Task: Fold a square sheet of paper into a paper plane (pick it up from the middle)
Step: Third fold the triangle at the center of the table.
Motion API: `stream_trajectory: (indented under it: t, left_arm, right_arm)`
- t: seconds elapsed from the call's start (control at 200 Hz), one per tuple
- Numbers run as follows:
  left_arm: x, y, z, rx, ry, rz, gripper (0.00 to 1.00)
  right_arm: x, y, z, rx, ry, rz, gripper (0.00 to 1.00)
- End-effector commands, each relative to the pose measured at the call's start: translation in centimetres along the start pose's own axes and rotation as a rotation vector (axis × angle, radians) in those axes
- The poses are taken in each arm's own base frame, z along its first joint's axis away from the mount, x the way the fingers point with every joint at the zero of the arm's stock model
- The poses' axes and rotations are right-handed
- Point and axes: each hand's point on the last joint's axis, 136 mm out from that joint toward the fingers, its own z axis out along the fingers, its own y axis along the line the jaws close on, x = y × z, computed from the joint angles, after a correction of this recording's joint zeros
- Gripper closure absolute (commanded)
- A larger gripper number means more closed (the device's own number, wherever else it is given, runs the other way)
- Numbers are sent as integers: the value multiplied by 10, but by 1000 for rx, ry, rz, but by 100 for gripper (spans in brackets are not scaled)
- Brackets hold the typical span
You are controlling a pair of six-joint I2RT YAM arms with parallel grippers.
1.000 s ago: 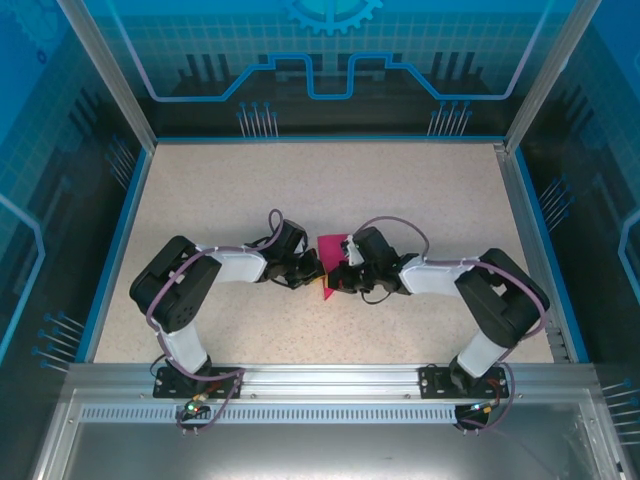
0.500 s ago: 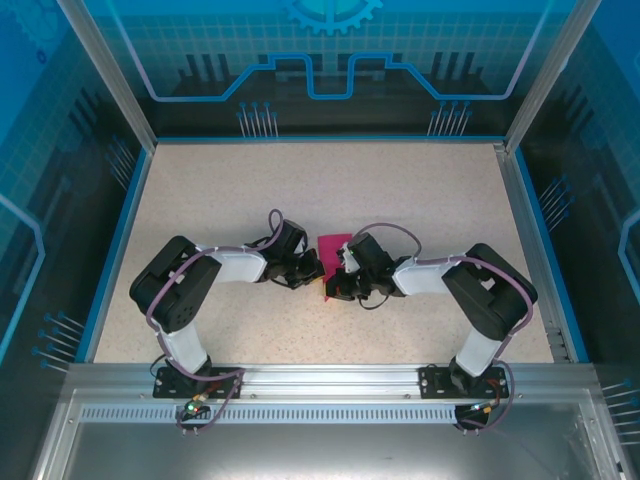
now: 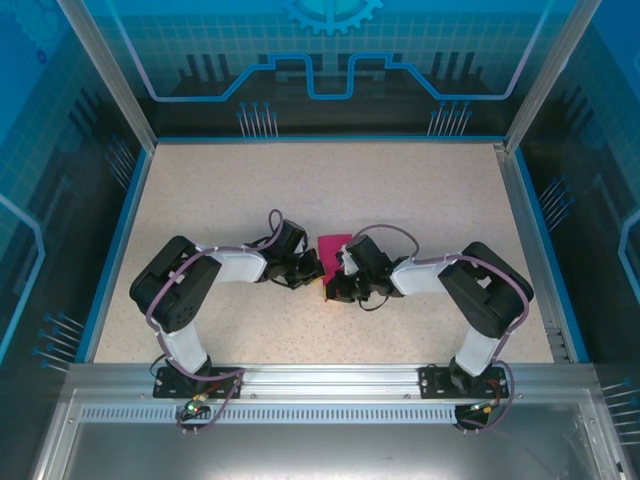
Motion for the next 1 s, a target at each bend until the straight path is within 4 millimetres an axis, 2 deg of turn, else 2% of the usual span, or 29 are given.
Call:
stream_trajectory:
  t: [0.0, 0.07, 0.275, 0.355, 0.42, 0.535, 0.67, 0.995]
  left_arm:
    - [10, 37, 1, -134, 25, -38, 100]
    - [10, 37, 1, -133, 24, -36, 100]
    - [10, 38, 2, -135, 26, -37, 100]
    - [11, 39, 2, -138, 25, -36, 100]
    - [11, 39, 2, -139, 26, -37, 100]
    - [10, 38, 2, -138, 24, -35, 100]
    - [10, 38, 1, -138, 23, -35, 100]
    - [10, 38, 2, -139, 25, -35, 100]
  right_arm:
    - [11, 13, -3, -3, 18, -59, 100]
    - [14, 13, -2, -1, 20, -63, 100]
    - [19, -13, 7, 93, 40, -14, 100]
    - [14, -7, 6, 84, 31, -21, 100]
    - [7, 6, 0, 56, 12, -45, 100]
    - [-9, 30, -22, 3, -64, -90, 100]
    - [-23, 24, -40, 23, -131, -88, 100]
    - [-30, 6, -16, 32, -82, -51, 100]
